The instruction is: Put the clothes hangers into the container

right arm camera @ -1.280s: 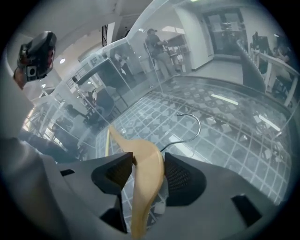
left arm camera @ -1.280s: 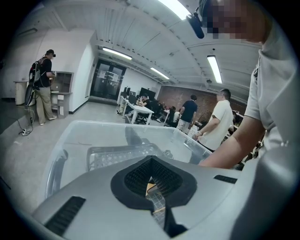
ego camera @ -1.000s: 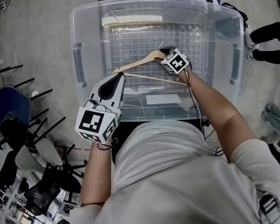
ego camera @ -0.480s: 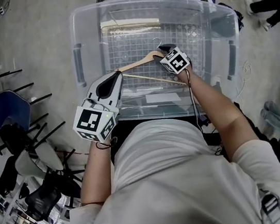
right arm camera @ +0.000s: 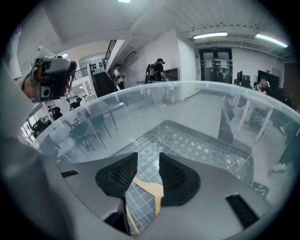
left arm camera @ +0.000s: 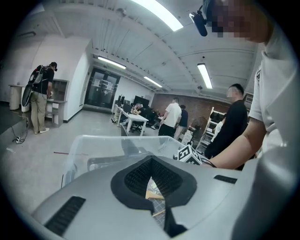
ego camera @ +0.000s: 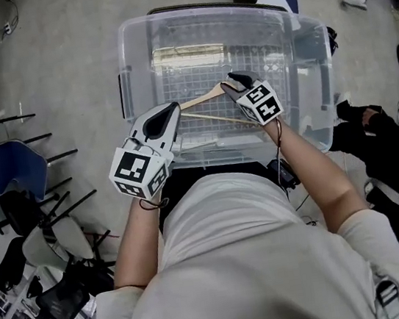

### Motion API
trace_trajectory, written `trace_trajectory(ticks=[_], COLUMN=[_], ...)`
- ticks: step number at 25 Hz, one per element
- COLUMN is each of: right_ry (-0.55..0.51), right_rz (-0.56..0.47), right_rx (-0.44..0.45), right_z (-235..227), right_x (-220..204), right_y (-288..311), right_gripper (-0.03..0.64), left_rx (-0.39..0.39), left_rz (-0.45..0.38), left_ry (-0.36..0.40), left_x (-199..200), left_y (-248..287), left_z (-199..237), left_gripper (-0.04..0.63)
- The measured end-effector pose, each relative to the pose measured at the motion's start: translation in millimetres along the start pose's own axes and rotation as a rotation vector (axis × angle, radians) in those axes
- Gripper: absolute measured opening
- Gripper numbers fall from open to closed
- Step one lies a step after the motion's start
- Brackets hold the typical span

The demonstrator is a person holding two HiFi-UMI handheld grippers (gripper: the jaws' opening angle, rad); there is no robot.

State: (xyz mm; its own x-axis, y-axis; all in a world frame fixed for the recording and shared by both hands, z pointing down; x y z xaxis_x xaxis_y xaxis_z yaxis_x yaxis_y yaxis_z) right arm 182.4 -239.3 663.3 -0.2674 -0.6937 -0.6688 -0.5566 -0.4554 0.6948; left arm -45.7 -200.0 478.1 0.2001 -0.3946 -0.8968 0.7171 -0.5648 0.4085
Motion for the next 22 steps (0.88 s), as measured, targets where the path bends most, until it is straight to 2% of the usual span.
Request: trace_trajectory(ticks=[7,16,22], right_ry=[0.003,-0.076,-0.108], right_rz=[-0.197,-0.376,-0.468], right_rx=[-0.043,-0.108,-0.126], right_z=[52,141,204], right_x=[47,91,115], right_y=[-70,-141,-175], right_gripper=[0.079,0.037,0.021], left_rx=[-0.059,-0.132,-0.220], left_rz=[-0.041,-0.106,-0.158], left_ry=[0.057,0.125,0.170], left_x=[18,41,60], left_y=[-26,-72,-115], left_z=[-4,-7,-22], left_gripper=[0.015,0.015,0.015])
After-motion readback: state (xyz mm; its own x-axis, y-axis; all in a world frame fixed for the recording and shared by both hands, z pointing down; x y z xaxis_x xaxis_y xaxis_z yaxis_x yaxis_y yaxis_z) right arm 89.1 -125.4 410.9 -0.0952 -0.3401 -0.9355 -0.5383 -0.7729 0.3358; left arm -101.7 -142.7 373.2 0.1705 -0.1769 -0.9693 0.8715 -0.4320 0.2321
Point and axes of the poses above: the fingertips, and each gripper's own axes: y forward along the fingers, z to its left, x out of its top, the point moved 7 cm from there along -y, backward along the fingers, and after that the axes turned 8 degrees about y, right-handed, at the moved point
